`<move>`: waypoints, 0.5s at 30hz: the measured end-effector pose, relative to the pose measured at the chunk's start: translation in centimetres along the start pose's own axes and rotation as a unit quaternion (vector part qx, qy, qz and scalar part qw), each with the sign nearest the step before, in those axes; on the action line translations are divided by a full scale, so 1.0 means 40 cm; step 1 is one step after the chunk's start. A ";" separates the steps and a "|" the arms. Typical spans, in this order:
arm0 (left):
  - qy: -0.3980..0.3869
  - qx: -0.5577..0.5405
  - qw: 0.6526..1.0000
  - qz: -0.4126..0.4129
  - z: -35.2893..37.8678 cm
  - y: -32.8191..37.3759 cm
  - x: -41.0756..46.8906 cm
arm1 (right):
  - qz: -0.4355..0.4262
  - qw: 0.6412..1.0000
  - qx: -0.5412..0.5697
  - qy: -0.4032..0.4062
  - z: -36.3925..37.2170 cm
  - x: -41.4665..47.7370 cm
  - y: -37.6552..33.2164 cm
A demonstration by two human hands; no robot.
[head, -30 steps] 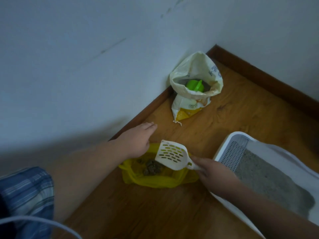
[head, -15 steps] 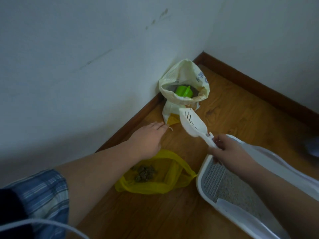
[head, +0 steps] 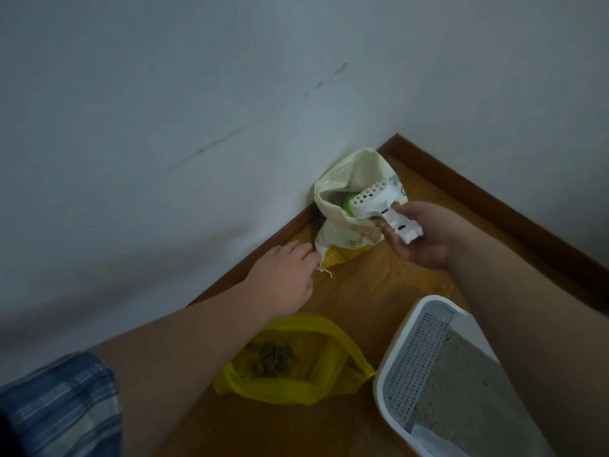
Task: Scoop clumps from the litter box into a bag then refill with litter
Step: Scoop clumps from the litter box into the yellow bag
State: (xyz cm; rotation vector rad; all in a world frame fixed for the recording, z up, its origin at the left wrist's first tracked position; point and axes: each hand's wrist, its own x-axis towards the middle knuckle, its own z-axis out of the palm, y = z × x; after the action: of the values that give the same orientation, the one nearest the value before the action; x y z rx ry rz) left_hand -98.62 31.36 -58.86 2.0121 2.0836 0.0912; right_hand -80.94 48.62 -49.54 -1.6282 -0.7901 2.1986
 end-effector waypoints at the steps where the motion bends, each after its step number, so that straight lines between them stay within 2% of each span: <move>1: 0.000 0.001 1.000 -0.004 -0.001 -0.004 -0.004 | 0.012 1.000 0.010 -0.006 0.008 0.016 -0.009; 10: 0.005 -0.004 0.999 -0.036 0.000 -0.032 -0.029 | 0.046 0.998 0.043 -0.026 0.056 0.131 -0.031; 15: -0.012 -0.004 0.999 -0.031 0.010 -0.025 -0.039 | 0.002 0.999 0.049 0.014 0.035 0.141 -0.045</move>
State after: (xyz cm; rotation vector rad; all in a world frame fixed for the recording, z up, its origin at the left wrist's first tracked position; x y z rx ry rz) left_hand -99.47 29.73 -59.26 1.9327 2.1245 0.0629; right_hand -84.21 52.74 -52.61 -1.6104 -0.6605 2.1777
